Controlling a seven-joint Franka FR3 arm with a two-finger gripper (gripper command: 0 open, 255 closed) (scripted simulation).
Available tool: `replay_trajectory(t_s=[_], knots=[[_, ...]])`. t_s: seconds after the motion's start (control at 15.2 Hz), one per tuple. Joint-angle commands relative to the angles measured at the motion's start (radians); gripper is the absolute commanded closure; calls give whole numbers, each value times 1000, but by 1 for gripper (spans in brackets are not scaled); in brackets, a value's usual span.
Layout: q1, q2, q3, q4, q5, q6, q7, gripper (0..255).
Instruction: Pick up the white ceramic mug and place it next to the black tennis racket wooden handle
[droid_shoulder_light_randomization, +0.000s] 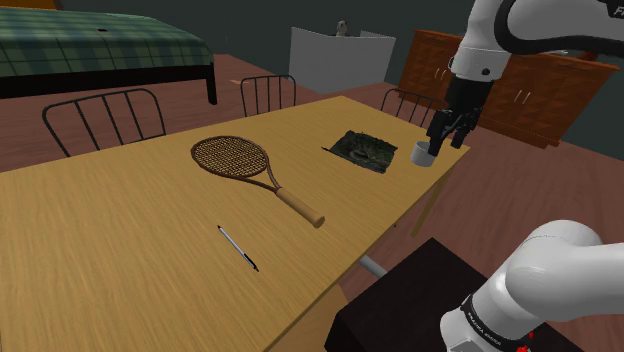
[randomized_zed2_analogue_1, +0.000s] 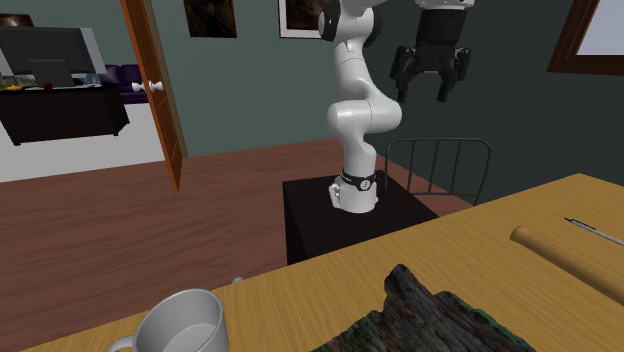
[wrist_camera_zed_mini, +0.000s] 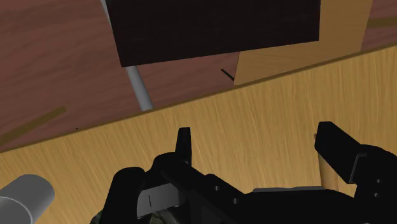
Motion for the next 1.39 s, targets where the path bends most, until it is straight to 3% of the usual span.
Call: replay_trajectory(t_s=[0.0, 0.73, 1.32], knots=[[0, 0, 0, 0, 0, 0, 0, 0], [-65, 217, -192, -10, -132, 254, -195, 0], [-94, 485, -340, 96, -152, 445, -357, 0]])
